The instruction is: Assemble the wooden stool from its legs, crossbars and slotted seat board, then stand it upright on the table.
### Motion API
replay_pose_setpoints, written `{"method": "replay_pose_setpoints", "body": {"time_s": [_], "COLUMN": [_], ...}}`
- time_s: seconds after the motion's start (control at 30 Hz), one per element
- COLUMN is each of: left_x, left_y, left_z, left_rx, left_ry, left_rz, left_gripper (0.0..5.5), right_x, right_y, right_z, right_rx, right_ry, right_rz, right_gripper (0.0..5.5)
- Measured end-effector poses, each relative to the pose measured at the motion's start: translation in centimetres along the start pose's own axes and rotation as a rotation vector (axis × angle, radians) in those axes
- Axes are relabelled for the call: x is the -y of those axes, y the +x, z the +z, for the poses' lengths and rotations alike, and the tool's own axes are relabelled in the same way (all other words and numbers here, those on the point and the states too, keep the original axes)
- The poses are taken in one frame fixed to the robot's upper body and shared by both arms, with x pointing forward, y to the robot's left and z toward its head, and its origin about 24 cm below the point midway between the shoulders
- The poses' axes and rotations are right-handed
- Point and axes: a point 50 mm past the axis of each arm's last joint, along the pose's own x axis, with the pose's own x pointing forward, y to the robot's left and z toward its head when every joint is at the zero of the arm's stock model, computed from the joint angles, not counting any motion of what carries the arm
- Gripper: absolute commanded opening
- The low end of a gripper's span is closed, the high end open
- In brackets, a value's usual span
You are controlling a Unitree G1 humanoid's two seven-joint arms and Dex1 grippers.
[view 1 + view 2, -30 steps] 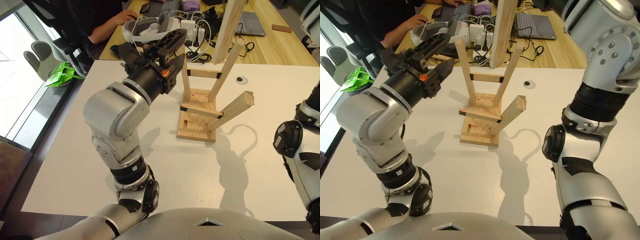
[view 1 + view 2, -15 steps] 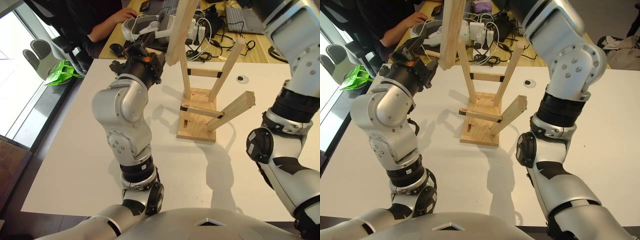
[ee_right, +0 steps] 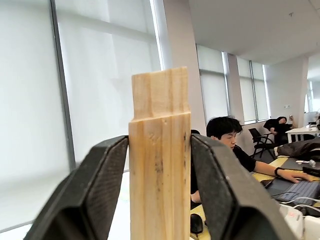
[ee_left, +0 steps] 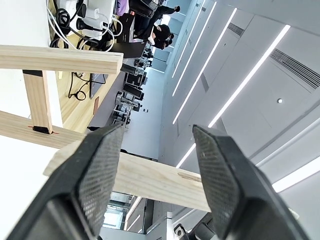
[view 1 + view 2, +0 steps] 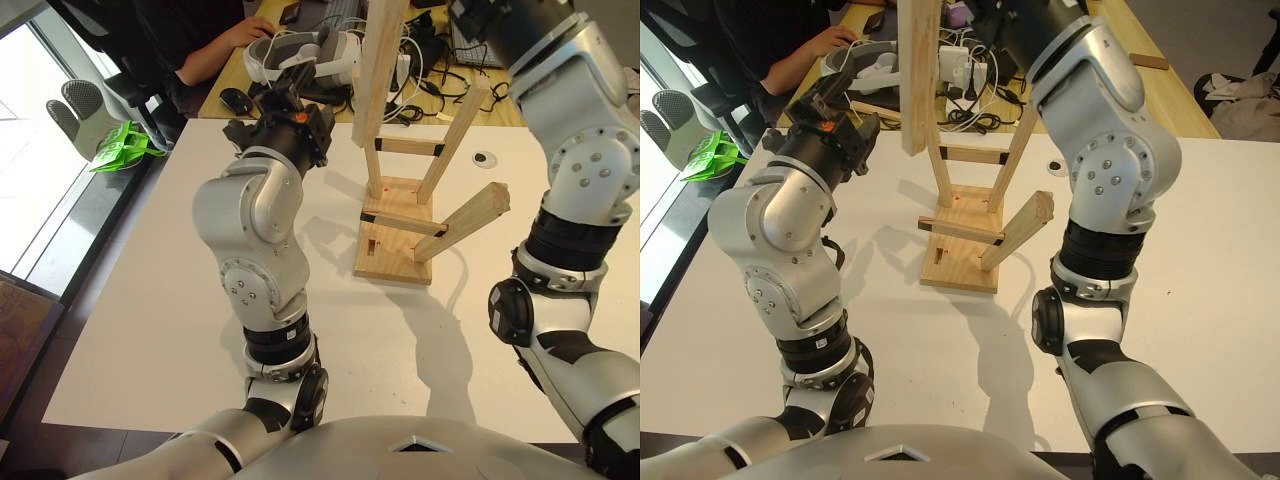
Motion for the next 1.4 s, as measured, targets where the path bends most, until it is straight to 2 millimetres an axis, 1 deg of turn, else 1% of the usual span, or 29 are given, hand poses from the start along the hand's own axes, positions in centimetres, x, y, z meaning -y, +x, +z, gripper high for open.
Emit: {"method": "replay_pose_setpoints", "body": {"time_s": [0.1, 0.17, 0.3, 0.37, 0.53, 0.7, 0.77, 0.97, 1.07, 1.13, 1.23, 1.3, 1.4], "left_x": [0.2, 0.2, 0.4, 0.5, 0.6, 0.7, 0.6, 0.6, 0.6, 0.6, 0.6, 0.7, 0.8], "left_y": [-0.1, -0.1, -0.3, -0.4, -0.4, -0.4, -0.4, -0.4, -0.3, -0.3, -0.3, -0.3, -0.4], "left_z": [0.7, 0.8, 0.8, 0.5, -0.8, -1.3, -1.5, -1.2, -1.0, -0.9, -0.2, 0.3, 0.7], "left_rx": [0.021, 0.026, 0.018, -0.002, -0.075, -0.111, -0.115, -0.084, -0.069, -0.049, -0.002, 0.032, 0.047], "left_ry": [-0.020, -0.028, -0.066, -0.079, -0.092, -0.114, -0.118, -0.152, -0.166, -0.168, -0.178, -0.181, -0.181], "left_rz": [-0.002, -0.004, -0.027, -0.049, -0.085, -0.108, -0.110, -0.120, -0.124, -0.130, -0.137, -0.147, -0.158], "left_gripper": [2.54, 2.54, 2.54, 2.54, 2.54, 2.54, 2.54, 2.54, 2.54, 2.54, 2.54, 2.54, 2.54], "right_x": [0.2, 0.3, -0.1, -0.1, -0.3, -0.4, -0.6, -1.7, -2.1, -2.1, -2.7, -2.7, -1.9], "right_y": [-0.1, 0.0, 0.8, 1.0, 1.6, 2.4, 2.8, 4.5, 5.0, 4.8, 4.1, 3.4, 1.8], "right_z": [-0.9, -1.5, -2.9, -3.2, -4.8, -6.0, -6.2, -5.6, -4.5, -3.8, -2.1, -1.1, -0.4], "right_rx": [-0.015, -0.013, 0.004, 0.022, 0.028, 0.030, 0.036, 0.101, 0.160, 0.178, 0.218, 0.225, 0.211], "right_ry": [-0.070, -0.094, -0.075, -0.060, 0.015, 0.062, 0.073, 0.124, 0.195, 0.251, 0.329, 0.362, 0.351], "right_rz": [-0.016, -0.026, -0.033, -0.035, -0.045, -0.035, -0.027, 0.017, 0.037, 0.046, 0.094, 0.116, 0.094], "right_gripper": [2.06, 2.06, 2.06, 2.06, 2.06, 2.06, 2.06, 2.06, 2.06, 2.06, 2.06, 2.06, 2.06]}}
